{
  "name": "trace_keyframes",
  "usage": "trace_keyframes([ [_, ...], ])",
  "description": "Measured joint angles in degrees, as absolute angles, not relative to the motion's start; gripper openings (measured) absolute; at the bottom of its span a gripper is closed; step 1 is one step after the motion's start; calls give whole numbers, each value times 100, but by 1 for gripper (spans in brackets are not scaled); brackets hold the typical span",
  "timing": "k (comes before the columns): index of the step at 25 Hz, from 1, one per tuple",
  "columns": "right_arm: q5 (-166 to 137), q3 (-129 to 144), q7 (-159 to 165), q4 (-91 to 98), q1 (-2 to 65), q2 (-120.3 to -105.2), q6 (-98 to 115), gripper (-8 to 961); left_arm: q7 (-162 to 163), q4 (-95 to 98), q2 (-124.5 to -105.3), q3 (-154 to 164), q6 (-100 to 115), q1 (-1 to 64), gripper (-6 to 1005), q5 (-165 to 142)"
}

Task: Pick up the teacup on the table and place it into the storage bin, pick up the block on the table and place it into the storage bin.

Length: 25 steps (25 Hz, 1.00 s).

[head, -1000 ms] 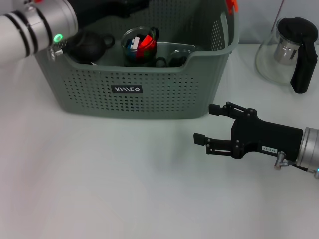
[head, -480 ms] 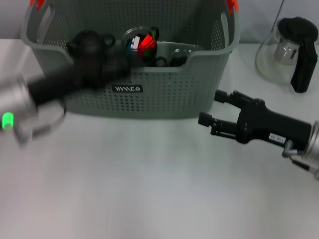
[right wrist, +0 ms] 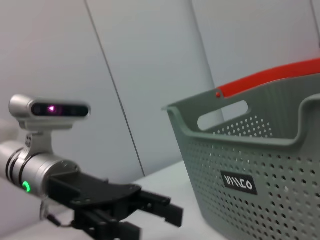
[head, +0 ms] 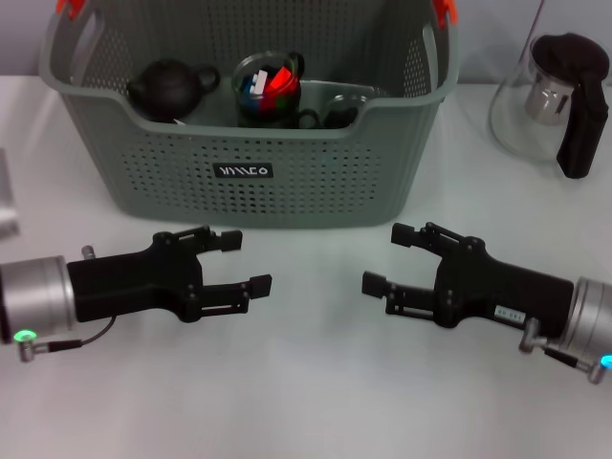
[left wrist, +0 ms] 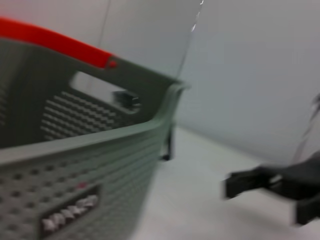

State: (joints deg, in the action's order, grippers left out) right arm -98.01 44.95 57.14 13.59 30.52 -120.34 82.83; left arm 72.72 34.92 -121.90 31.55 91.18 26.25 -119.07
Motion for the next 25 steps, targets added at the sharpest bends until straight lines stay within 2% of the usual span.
trace_keyframes([
  [8,-9769,4454,3579,666,3013,-12052,7857,942,5184,2995,-12196,3150,8603,2678,822,-11772],
  [17,-9783,4469,3482,677,2811,-12018,8091,941,4981,3610,-12201,3132,9441,2364,816,-12350],
  [25,-9802,4563,3491,646,2967,-12052,8160,942,4974,3667,-12187,3008,9475,2337,816,-12602],
])
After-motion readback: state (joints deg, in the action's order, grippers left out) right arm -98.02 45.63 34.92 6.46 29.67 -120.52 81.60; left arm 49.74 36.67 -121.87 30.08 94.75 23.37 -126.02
